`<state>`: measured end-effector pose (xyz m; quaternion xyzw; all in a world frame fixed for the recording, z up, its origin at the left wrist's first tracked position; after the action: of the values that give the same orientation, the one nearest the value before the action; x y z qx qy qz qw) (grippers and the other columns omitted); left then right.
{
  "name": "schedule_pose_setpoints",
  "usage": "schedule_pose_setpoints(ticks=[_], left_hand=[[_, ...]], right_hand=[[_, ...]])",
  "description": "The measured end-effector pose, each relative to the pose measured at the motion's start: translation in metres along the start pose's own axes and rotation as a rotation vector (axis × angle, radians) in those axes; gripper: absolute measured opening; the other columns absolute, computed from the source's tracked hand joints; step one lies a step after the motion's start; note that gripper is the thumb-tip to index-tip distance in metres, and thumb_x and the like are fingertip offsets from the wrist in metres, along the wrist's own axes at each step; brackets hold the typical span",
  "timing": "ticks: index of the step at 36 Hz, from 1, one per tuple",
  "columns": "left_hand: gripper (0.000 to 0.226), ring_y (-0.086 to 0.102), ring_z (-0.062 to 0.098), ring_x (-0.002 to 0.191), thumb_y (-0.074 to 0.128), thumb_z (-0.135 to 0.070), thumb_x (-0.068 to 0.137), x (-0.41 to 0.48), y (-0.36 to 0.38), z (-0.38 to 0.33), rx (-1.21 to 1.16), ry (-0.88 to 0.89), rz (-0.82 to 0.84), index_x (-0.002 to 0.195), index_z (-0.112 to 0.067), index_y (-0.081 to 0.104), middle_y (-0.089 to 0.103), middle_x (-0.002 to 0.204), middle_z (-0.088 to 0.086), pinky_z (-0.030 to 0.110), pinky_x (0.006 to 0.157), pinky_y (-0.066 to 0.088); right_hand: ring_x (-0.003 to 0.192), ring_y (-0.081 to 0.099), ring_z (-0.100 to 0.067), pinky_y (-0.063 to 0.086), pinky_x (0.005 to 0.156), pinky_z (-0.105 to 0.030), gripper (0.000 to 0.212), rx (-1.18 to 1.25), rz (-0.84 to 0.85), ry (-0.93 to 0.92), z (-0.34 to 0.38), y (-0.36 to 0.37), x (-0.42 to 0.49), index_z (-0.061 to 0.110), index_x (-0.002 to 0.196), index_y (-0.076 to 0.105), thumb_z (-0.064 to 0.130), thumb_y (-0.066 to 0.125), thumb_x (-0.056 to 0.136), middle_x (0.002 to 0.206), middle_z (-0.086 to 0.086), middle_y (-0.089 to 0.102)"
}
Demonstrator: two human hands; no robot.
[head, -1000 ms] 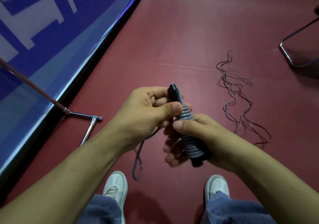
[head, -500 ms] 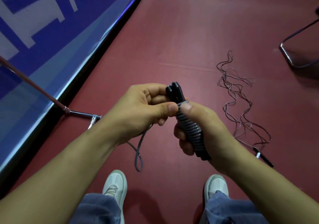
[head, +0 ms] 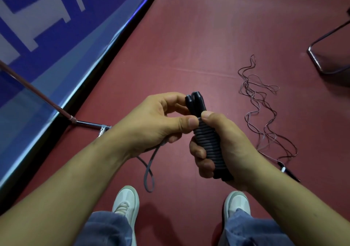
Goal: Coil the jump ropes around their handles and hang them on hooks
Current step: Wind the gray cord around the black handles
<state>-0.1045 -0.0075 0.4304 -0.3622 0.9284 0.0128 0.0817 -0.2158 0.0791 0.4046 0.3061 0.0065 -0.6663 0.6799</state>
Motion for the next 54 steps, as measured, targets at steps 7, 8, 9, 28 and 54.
schedule_pose_setpoints(ticks=[7, 8, 9, 28, 54], left_hand=[[0.032, 0.048, 0.025, 0.065, 0.077, -0.014, 0.08, -0.002, -0.005, -0.002, 0.031, 0.013, 0.056, 0.112, -0.013, 0.071, 0.072, 0.103, 0.002, 0.028, 0.057, 0.043], [0.034, 0.046, 0.022, 0.063, 0.076, -0.015, 0.08, -0.002, -0.004, -0.002, 0.008, 0.014, 0.072, 0.114, -0.013, 0.071, 0.071, 0.105, 0.001, 0.027, 0.056, 0.042], [0.037, 0.044, 0.019, 0.061, 0.075, -0.014, 0.08, -0.002, -0.003, -0.001, -0.024, 0.012, 0.092, 0.117, -0.013, 0.071, 0.071, 0.105, 0.001, 0.026, 0.055, 0.04], [0.023, 0.041, 0.008, 0.049, 0.064, -0.001, 0.092, 0.001, 0.0, 0.006, -0.097, 0.013, 0.037, 0.114, -0.003, 0.071, 0.071, 0.081, 0.0, 0.017, 0.046, 0.036], [0.02, 0.03, 0.005, 0.038, 0.063, -0.011, 0.088, 0.006, 0.0, 0.012, -0.344, -0.005, -0.1, 0.101, 0.003, 0.067, 0.053, 0.056, -0.002, 0.021, 0.047, 0.028]], right_hand=[[0.035, 0.033, -0.012, 0.031, 0.043, -0.018, 0.039, 0.159, 0.145, 0.102, -0.002, 0.006, -0.007, 0.017, 0.082, 0.058, 0.055, 0.047, 0.081, 0.057, -0.003, 0.04], [0.034, 0.034, -0.011, 0.032, 0.042, -0.018, 0.039, 0.184, 0.168, 0.111, -0.001, 0.007, -0.009, 0.017, 0.081, 0.058, 0.054, 0.047, 0.082, 0.057, -0.002, 0.04], [0.034, 0.034, -0.011, 0.032, 0.042, -0.017, 0.039, 0.199, 0.189, 0.12, -0.001, 0.008, -0.01, 0.017, 0.08, 0.057, 0.054, 0.046, 0.082, 0.056, -0.001, 0.039], [0.049, 0.056, -0.017, 0.043, 0.043, -0.021, 0.034, -0.002, 0.105, 0.029, 0.0, 0.001, -0.007, 0.001, 0.107, 0.059, 0.017, 0.071, 0.078, 0.072, -0.009, 0.064], [0.038, 0.048, -0.024, 0.037, 0.039, -0.025, 0.051, -0.27, -0.115, -0.169, 0.006, -0.002, -0.001, 0.001, 0.093, 0.056, 0.048, 0.065, 0.08, 0.064, -0.016, 0.064]])
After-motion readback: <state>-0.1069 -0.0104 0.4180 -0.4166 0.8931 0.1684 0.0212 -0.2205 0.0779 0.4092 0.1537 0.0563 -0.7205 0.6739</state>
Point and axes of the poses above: each hand's wrist, its own x-axis towards the middle knuckle, its own y-axis out of the palm, z = x × y, the point moved 5 cm from there along x, towards the middle knuckle
